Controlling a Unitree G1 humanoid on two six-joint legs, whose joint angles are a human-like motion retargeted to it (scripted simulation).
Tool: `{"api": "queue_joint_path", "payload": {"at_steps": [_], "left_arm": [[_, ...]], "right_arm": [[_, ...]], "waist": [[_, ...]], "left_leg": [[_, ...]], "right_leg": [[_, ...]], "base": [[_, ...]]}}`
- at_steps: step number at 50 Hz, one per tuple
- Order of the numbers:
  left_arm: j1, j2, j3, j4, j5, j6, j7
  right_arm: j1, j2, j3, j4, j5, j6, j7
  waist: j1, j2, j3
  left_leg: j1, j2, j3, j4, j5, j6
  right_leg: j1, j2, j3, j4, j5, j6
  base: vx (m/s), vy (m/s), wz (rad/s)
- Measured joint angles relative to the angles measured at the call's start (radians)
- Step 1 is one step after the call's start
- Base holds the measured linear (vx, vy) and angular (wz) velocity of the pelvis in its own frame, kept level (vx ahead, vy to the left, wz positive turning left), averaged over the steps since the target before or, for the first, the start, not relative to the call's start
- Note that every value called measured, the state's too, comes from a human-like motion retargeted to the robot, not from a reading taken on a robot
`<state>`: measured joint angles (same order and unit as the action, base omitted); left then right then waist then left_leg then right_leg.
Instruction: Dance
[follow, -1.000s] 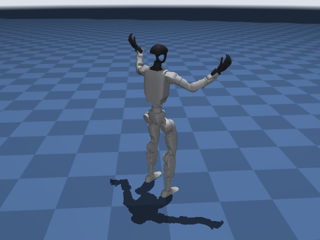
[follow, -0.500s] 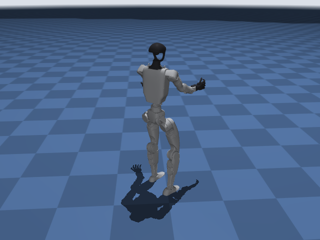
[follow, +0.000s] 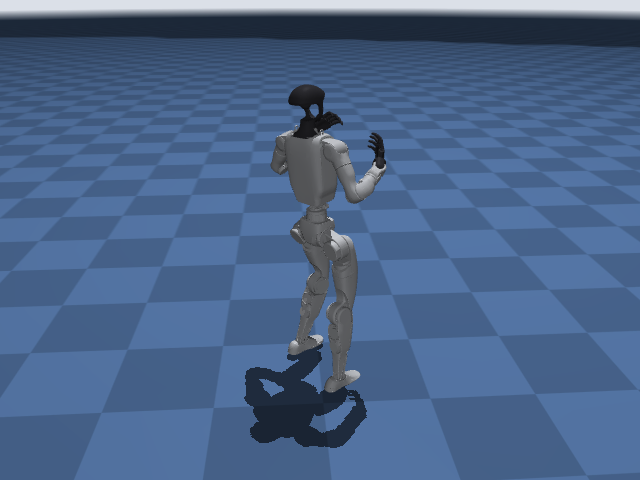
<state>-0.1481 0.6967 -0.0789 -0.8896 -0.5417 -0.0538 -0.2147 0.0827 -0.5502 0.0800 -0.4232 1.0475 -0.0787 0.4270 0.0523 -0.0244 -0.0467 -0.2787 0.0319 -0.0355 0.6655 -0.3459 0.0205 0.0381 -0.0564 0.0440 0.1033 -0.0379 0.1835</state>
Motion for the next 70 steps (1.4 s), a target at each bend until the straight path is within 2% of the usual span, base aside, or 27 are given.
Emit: {"api": "queue_joint_path", "payload": {"at_steps": [3,5,7,10,12,16,17,19,20,24,25,27,28,30,35,37,40,42,45,48,50,52,54,58,62,67,70], "left_arm": [[-0.048,-0.017,0.037,0.115,0.198,-0.179,0.3],[-0.117,-0.038,0.06,0.285,0.382,-0.189,0.487],[-0.243,-0.093,0.056,0.534,0.539,-0.192,0.575],[-0.502,-0.244,0.0,1.03,0.656,-0.245,0.597],[-0.661,-0.403,0.009,1.366,0.635,-0.226,0.572],[-0.887,-0.646,0.134,1.904,0.361,-0.129,0.256],[-0.92,-0.688,0.175,2.011,0.301,-0.095,0.168],[-0.97,-0.745,0.265,2.202,0.249,-0.051,0.105],[-0.992,-0.762,0.297,2.293,0.236,-0.061,0.103],[-1.018,-0.835,0.305,2.456,0.13,-0.27,0.299],[-1.015,-0.855,0.305,2.455,0.092,-0.332,0.335],[-1.019,-0.849,0.365,2.447,0.125,-0.423,0.436],[-1.018,-0.835,0.355,2.42,0.077,-0.449,0.425],[-1.019,-0.806,0.312,2.342,-0.016,-0.421,0.328],[-1.013,-0.692,0.17,2.06,0.002,-0.043,-0.004],[-0.978,-0.613,0.065,1.89,0.068,0.067,-0.077],[-0.912,-0.469,-0.056,1.616,0.136,0.151,-0.156],[-0.834,-0.332,-0.134,1.346,0.079,0.209,-0.173],[-0.67,-0.089,-0.21,0.899,-0.138,0.251,-0.134],[-0.399,0.114,-0.146,0.478,-0.306,0.204,-0.044],[-0.181,0.186,-0.049,0.259,-0.353,0.097,-0.003],[0.049,0.185,0.063,0.13,-0.329,-0.075,-0.013],[0.235,0.141,0.162,0.086,-0.323,-0.157,-0.007],[0.45,0.054,0.298,0.101,-0.423,-0.143,0.024],[0.478,0.02,0.32,0.164,-0.478,-0.106,0.089],[0.3,-0.096,0.266,0.337,-0.239,-0.1,0.235],[0.191,-0.232,0.22,0.41,-0.097,-0.111,0.219]], "right_arm": [[-0.121,0.051,-0.001,0.113,-0.067,0.011,-0.188],[-0.239,0.081,0.006,0.253,-0.14,-0.044,-0.359],[-0.394,0.114,0.002,0.475,-0.254,-0.102,-0.519],[-0.655,0.142,-0.032,0.912,-0.43,-0.161,-0.617],[-0.811,0.193,-0.096,1.214,-0.478,-0.163,-0.592],[-1.026,0.294,-0.271,1.68,-0.522,-0.141,-0.435],[-1.063,0.315,-0.311,1.779,-0.553,-0.147,-0.415],[-1.119,0.344,-0.372,1.948,-0.596,-0.159,-0.446],[-1.142,0.353,-0.392,2.025,-0.609,-0.18,-0.471],[-1.166,0.443,-0.413,2.115,-0.465,-0.297,-0.549],[-1.166,0.472,-0.414,2.106,-0.412,-0.335,-0.517],[-1.169,0.479,-0.441,2.104,-0.38,-0.366,-0.559],[-1.166,0.472,-0.434,2.083,-0.36,-0.377,-0.537],[-1.165,0.46,-0.408,2.013,-0.282,-0.337,-0.479],[-1.134,0.368,-0.213,1.778,-0.311,-0.074,-0.173],[-1.092,0.309,-0.095,1.639,-0.388,0.043,-0.073],[-0.989,0.213,0.033,1.382,-0.459,0.152,0.016],[-0.876,0.104,0.093,1.124,-0.417,0.205,0.042],[-0.662,-0.051,0.106,0.735,-0.3,0.194,0.043],[-0.384,-0.122,-0.007,0.384,-0.211,0.16,0.025],[-0.17,-0.13,-0.119,0.182,-0.172,0.096,0.049],[0.039,-0.077,-0.217,0.04,-0.165,0.012,0.077],[0.177,0.004,-0.307,-0.024,-0.152,-0.02,0.098],[0.285,0.15,-0.442,-0.011,-0.097,-0.008,0.067],[0.24,0.172,-0.422,0.072,-0.117,-0.038,-0.04],[0.06,0.116,-0.327,0.217,-0.281,-0.001,-0.121],[-0.037,0.126,-0.267,0.263,-0.356,0.014,-0.116]], "waist": [[0.01,0.009,-0.012],[0.026,0.007,-0.019],[0.047,0.001,-0.021],[0.089,-0.003,-0.007],[0.118,-0.006,0.002],[0.153,-0.018,-0.015],[0.159,-0.021,-0.025],[0.17,-0.021,-0.031],[0.176,-0.018,-0.028],[0.187,-0.005,-0.017],[0.187,-0.001,-0.011],[0.181,0.005,-0.009],[0.178,0.008,-0.008],[0.172,0.011,-0.005],[0.123,0.018,0.017],[0.104,0.017,0.015],[0.089,0.007,0.019],[0.086,0.0,0.029],[0.071,-0.009,0.04],[0.055,-0.023,0.048],[0.051,-0.025,0.056],[0.05,-0.02,0.051],[0.037,-0.006,0.042],[0.029,0.02,0.038],[0.041,0.014,0.023],[0.045,0.0,0.019],[0.073,-0.008,0.044]], "left_leg": [[0.035,0.0,0.032,-0.087,0.04,-0.009],[0.073,-0.005,0.07,-0.176,0.079,-0.013],[0.116,-0.016,0.107,-0.275,0.128,-0.015],[0.175,-0.024,0.15,-0.403,0.196,-0.013],[0.204,-0.032,0.166,-0.463,0.231,-0.013],[0.215,-0.042,0.195,-0.543,0.282,-0.013],[0.213,-0.045,0.202,-0.556,0.291,-0.013],[0.219,-0.053,0.213,-0.58,0.306,-0.013],[0.227,-0.058,0.217,-0.592,0.313,-0.012],[0.27,-0.064,0.245,-0.623,0.316,-0.014],[0.279,-0.065,0.247,-0.625,0.313,-0.016],[0.282,-0.067,0.237,-0.624,0.309,-0.017],[0.281,-0.067,0.238,-0.625,0.308,-0.017],[0.276,-0.066,0.246,-0.623,0.307,-0.012],[0.271,-0.051,0.222,-0.591,0.291,-0.004],[0.262,-0.046,0.201,-0.569,0.276,-0.004],[0.254,-0.039,0.169,-0.53,0.249,-0.004],[0.241,-0.036,0.147,-0.484,0.219,-0.002],[0.215,-0.03,0.111,-0.404,0.174,-0.001],[0.174,-0.022,0.076,-0.3,0.115,-0.006],[0.131,-0.018,0.043,-0.214,0.077,-0.014],[0.075,-0.014,0.01,-0.118,0.036,-0.022],[0.033,-0.005,-0.014,-0.05,0.01,-0.023],[0.014,0.009,-0.032,-0.021,0.019,-0.016],[0.029,0.0,-0.023,-0.106,0.061,-0.034],[0.082,-0.02,0.015,-0.273,0.151,-0.034],[0.129,-0.043,0.015,-0.357,0.189,-0.038]], "right_leg": [[-0.021,-0.004,0.007,0.009,0.014,-0.003],[-0.041,-0.015,0.016,0.019,0.021,-0.011],[-0.066,-0.029,0.025,0.041,0.02,-0.015],[-0.094,-0.039,0.044,0.087,0.01,-0.007],[-0.105,-0.041,0.049,0.119,-0.001,-0.002],[-0.16,-0.041,0.057,0.198,-0.03,0.015],[-0.176,-0.038,0.064,0.221,-0.039,0.02],[-0.201,-0.029,0.082,0.273,-0.057,0.026],[-0.21,-0.023,0.091,0.3,-0.066,0.028],[-0.224,0.003,0.128,0.403,-0.105,0.043],[-0.224,0.011,0.138,0.424,-0.109,0.044],[-0.231,0.018,0.145,0.445,-0.112,0.035],[-0.231,0.022,0.147,0.44,-0.108,0.026],[-0.225,0.021,0.143,0.406,-0.094,0.01],[-0.152,-0.009,0.103,0.261,-0.049,0.001],[-0.126,-0.021,0.084,0.206,-0.033,-0.002],[-0.088,-0.029,0.065,0.141,-0.011,-0.012],[-0.056,-0.028,0.048,0.101,0.0,-0.026],[-0.016,-0.028,0.017,0.057,0.009,-0.037],[0.007,-0.023,0.011,0.032,0.011,-0.04],[0.017,-0.019,0.012,0.019,0.008,-0.034],[0.02,-0.015,0.007,0.008,0.0,-0.027],[0.023,-0.005,-0.001,-0.001,-0.009,-0.015],[0.029,0.012,-0.005,0.0,-0.015,0.0],[0.0,0.007,-0.014,0.004,-0.008,-0.025],[-0.047,-0.015,-0.016,0.043,-0.005,-0.031],[-0.055,-0.034,-0.029,0.072,-0.004,-0.027]], "base": [[-0.11,0.13,-0.44],[-0.15,0.23,-0.55],[-0.19,0.26,-0.39],[-0.19,0.2,-0.11],[-0.14,0.16,0.08],[-0.04,0.1,0.12],[0.03,0.11,-0.05],[0.03,0.13,-0.17],[0.07,0.11,-0.22],[0.1,0.09,-0.1],[0.07,0.06,-0.02],[0.0,0.06,-0.03],[-0.06,0.05,-0.05],[-0.11,0.01,0.0],[0.0,-0.09,0.26],[0.08,-0.15,0.21],[0.1,-0.19,0.02],[0.11,-0.17,0.02],[0.1,-0.2,0.21],[0.11,-0.18,0.31],[0.08,-0.12,0.28],[0.07,-0.08,0.32],[0.03,-0.07,0.45],[0.02,-0.01,0.26],[-0.13,0.06,-0.03],[-0.11,0.09,0.23],[-0.06,0.06,0.15]]}}
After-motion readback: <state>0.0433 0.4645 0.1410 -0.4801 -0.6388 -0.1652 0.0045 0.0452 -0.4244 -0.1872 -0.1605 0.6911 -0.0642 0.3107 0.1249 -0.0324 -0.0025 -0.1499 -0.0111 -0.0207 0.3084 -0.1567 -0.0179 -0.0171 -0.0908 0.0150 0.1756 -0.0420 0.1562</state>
